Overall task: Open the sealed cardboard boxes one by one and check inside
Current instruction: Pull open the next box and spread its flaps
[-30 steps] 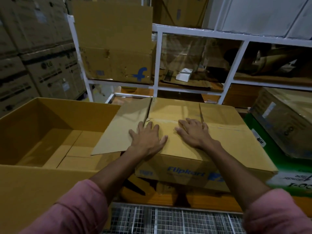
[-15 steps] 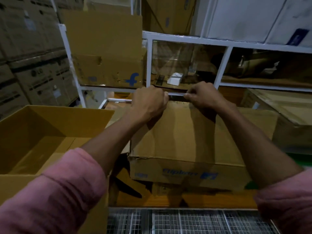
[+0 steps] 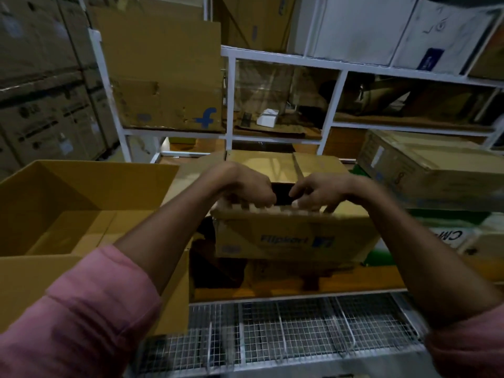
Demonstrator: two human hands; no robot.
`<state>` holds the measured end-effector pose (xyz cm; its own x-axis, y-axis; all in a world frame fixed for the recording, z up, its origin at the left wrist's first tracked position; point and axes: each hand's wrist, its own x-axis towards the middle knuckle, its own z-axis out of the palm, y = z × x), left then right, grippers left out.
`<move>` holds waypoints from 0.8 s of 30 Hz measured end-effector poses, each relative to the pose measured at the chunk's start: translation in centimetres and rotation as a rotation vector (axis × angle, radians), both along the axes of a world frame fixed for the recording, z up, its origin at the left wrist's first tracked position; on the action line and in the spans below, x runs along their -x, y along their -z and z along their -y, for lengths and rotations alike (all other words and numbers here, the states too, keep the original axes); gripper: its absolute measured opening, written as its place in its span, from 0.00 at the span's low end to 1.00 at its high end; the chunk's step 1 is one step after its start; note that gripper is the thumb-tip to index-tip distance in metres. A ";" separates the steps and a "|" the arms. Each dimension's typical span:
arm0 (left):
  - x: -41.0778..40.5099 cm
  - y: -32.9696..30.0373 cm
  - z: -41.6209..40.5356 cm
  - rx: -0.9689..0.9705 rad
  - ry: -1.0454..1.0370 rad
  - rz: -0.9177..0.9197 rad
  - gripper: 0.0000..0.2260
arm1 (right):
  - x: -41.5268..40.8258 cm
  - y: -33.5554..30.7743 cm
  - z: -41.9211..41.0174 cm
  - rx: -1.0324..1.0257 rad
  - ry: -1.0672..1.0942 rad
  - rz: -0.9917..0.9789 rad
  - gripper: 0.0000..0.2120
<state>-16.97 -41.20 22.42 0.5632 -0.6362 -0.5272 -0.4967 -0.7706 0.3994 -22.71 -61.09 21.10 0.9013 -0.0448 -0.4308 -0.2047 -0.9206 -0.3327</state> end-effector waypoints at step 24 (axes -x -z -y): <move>-0.1 16.5 1.3 0.171 -0.024 0.768 0.09 | 1.1 15.3 1.9 0.300 -0.149 0.575 0.05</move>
<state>-16.84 -42.55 5.95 0.7451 -0.6562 0.1195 -0.6654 -0.7437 0.0648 -23.84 -63.01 5.80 0.9897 0.0547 0.1321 0.0651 -0.9950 -0.0763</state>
